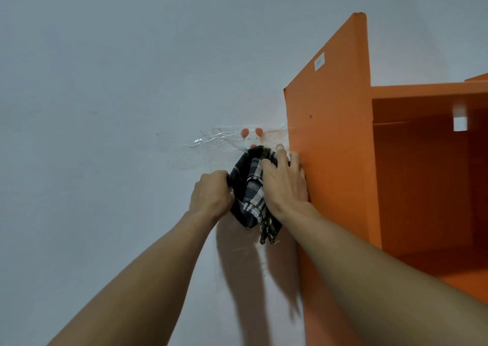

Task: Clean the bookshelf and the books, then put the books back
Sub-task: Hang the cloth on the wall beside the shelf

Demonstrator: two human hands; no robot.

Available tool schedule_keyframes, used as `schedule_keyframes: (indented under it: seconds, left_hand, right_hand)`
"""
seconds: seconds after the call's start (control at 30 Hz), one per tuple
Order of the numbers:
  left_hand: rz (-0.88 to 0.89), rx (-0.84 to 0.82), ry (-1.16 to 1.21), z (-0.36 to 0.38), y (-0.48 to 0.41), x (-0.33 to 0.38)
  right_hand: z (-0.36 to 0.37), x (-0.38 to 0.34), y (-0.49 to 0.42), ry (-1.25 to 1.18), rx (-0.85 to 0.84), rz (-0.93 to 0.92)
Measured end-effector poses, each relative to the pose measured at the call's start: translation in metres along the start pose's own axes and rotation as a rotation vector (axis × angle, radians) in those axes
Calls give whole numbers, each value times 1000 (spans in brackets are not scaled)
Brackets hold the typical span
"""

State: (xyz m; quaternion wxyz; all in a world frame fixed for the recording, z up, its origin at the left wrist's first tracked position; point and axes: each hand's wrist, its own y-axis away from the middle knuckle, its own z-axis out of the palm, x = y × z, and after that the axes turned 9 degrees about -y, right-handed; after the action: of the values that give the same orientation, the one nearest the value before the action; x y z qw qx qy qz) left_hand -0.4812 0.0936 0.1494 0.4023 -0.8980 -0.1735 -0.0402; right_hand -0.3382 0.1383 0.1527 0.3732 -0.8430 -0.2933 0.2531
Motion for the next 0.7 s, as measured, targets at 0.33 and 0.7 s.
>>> schedule_keyframes:
  seconds: [0.33, 0.7]
  left_hand:
    - [3, -3, -16, -1, -9, 1]
    - [-41, -56, -39, 4, -8, 5]
  right_hand:
    - [8, -1, -22, -274, -19, -94]
    - [18, -3, -40, -634, 39, 312]
